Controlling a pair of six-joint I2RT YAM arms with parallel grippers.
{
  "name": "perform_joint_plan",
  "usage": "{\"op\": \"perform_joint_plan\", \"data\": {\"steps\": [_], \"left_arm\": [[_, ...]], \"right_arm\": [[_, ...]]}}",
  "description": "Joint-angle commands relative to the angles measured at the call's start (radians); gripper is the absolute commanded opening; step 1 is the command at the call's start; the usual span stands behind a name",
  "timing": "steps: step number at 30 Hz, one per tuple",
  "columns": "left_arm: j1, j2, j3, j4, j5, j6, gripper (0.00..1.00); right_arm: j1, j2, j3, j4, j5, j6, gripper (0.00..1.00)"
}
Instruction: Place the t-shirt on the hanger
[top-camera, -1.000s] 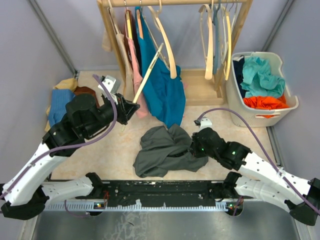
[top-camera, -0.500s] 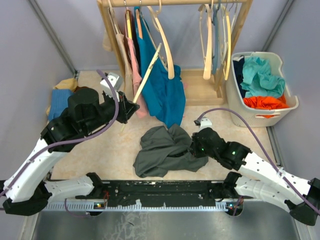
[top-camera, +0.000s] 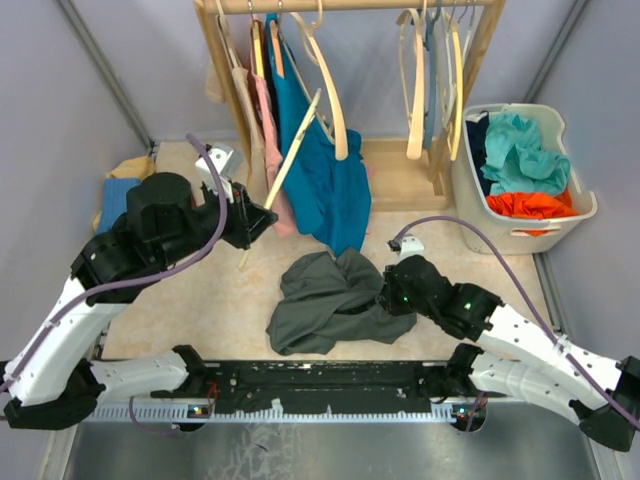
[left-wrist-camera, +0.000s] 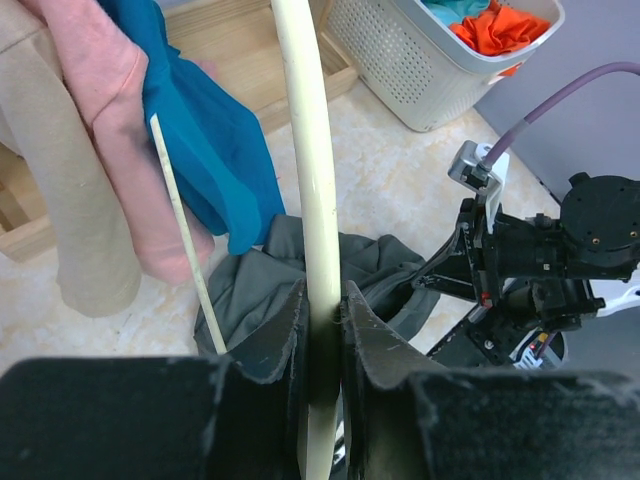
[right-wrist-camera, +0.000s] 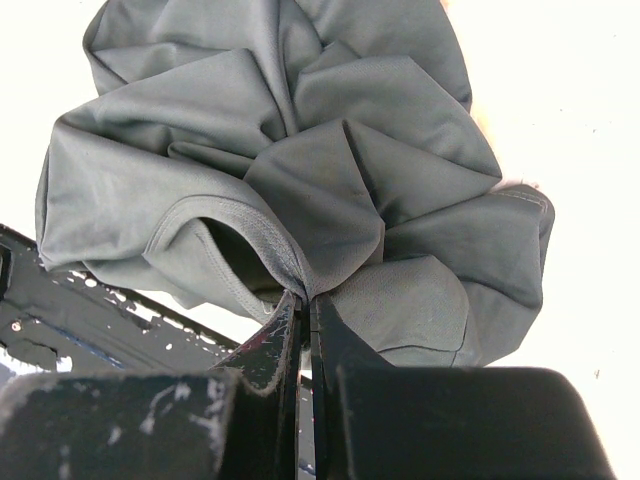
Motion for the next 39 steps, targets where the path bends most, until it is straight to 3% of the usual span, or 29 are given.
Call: {"op": "perform_joint_plan", "data": {"steps": [1,9,15,22,34,39], "left_arm": [[0.004,-0.028,0.022,-0.024,0.028,-0.034,0.02],[0.004,-0.068,0.011,-0.025,0.034,-0.056,0.03],[0.004,-0.124,-0.139,0.174,0.017,-0.039,0.02],[0.007,-0.074,-0.198,0.323,0.020,-0.015,0.02],[0.150,0.143,-0.082,0.393,0.293,-0.012,0.02],[0.195,0.152,-0.058,0.377,0.326,-0.008,0.02]], "right_arm": [[-0.008,-0.027,0.017,0.019,-0.003,-0.013,0.00],[-0.008,-0.051,0.028,0.015,-0.001,-0.010,0.00],[-0.008,-0.051,0.058,0.018,-0.004,-0.017,0.00],[-0.007,-0.061,0.068,0.010,-0.003,-0.018,0.00],[-0.008,-0.068,0.132,-0.036,0.033,-0.025,0.00],[-0.008,-0.050,0.152,-0.043,0.040,-0.035,0.00]]}}
